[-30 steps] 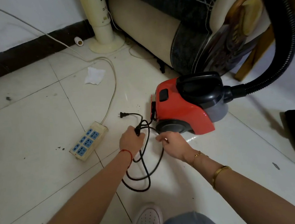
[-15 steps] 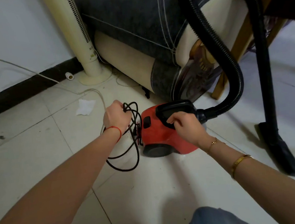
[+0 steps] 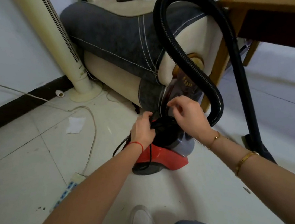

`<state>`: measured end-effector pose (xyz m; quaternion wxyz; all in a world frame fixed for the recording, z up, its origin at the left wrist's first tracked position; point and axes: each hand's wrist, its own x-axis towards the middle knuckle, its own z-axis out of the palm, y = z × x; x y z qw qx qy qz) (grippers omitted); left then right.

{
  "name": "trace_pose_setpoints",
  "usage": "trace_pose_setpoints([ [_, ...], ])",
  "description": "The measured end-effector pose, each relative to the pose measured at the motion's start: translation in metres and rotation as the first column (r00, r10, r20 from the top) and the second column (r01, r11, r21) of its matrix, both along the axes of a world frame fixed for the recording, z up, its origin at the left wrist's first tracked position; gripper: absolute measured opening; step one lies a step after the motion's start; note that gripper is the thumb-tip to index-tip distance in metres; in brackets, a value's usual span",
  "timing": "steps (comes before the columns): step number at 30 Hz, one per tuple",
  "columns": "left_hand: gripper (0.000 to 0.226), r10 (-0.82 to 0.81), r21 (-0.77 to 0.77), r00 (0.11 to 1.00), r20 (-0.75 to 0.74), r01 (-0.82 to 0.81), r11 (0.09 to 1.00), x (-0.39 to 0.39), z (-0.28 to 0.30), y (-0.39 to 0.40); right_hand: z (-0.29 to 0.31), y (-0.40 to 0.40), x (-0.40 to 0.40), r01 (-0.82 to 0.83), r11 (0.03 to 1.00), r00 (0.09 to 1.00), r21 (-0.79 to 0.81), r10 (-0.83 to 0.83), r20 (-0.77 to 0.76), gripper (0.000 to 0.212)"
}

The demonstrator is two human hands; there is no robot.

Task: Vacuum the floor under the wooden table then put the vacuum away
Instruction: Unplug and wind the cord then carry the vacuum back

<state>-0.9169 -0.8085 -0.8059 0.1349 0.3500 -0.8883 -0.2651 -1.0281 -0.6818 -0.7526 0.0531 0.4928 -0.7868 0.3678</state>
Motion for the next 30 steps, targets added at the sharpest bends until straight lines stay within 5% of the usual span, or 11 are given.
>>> trace_pose_setpoints([
  [5, 0.062, -0.116, -0.092, 0.993, 0.023, 0.117, 0.989, -0.013, -0.013, 0.005, 0.004, 0.0, -0.005, 0.029, 0.999, 0.988, -0.043, -0.035, -0.147, 0.006],
  [12, 0.074, -0.141, -0.41, 0.978, 0.153, 0.193, 0.891, -0.037, -0.025, 0.0, 0.02, 0.011, -0.038, 0.279, 0.947, 0.889, -0.161, -0.318, -0.33, 0.052],
  [20, 0.061, -0.254, -0.231, 0.919, 0.303, 0.329, 0.916, -0.06, -0.016, -0.012, 0.026, 0.019, -0.09, 0.514, 0.857, 0.801, -0.044, -0.497, -0.334, 0.091],
  [30, 0.055, -0.277, -0.093, 0.925, 0.259, 0.309, 0.947, -0.079, -0.029, -0.011, 0.03, 0.024, -0.162, 0.568, 0.774, 0.807, 0.282, -0.59, -0.006, 0.13],
])
